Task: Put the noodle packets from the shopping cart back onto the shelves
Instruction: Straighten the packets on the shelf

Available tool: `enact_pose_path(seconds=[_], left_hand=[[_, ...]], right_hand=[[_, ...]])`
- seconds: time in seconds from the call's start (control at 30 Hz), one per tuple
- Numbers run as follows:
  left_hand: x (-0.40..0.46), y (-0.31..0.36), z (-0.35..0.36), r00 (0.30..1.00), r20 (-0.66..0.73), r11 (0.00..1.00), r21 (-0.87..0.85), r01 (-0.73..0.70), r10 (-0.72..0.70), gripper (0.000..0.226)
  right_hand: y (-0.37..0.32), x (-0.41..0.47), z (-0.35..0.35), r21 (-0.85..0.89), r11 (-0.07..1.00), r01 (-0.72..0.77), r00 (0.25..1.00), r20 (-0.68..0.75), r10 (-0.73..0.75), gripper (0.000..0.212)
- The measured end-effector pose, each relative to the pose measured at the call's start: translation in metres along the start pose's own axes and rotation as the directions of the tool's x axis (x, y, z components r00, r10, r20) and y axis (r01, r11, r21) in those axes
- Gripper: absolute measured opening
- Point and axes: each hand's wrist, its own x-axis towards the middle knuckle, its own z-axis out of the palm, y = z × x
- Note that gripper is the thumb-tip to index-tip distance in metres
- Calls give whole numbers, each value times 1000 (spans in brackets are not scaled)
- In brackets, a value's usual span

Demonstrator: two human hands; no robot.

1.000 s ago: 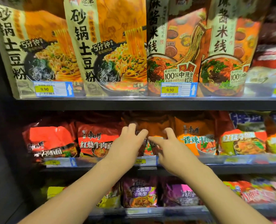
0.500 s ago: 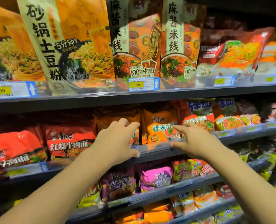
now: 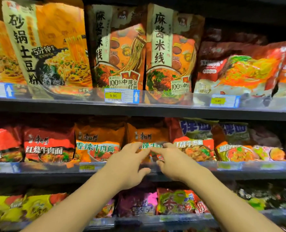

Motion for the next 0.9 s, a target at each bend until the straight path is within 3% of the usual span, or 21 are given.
enact_pose_path(seconds=[0.1, 0.2, 0.37, 0.6, 0.73, 0.9], left_hand=[[1, -1, 2, 994, -21, 995, 3, 104, -103, 61], [3, -1, 3, 978, -30, 978, 15, 209, -208, 53], [14, 11, 2, 960, 14, 960, 6, 279, -279, 49], [19, 10, -16, 959, 84, 960, -37, 276, -272, 56], [23, 16, -25, 975, 26, 975, 19, 221, -222, 66], [40, 39, -28, 997, -27, 996, -46, 76, -77, 75]], right_hand=[[-2, 7, 7, -23, 998, 58, 998, -7, -59, 60], [-11, 12, 13, -47, 987, 153, 988, -19, -154, 49], [-8, 25, 7, -61, 984, 170, 985, 28, -169, 54], [7, 13, -4, 81, 974, 213, 976, 37, -217, 55], [23, -11, -19, 188, 954, 232, 973, -25, -231, 54], [51, -34, -42, 162, 980, 115, 991, -84, -102, 49]])
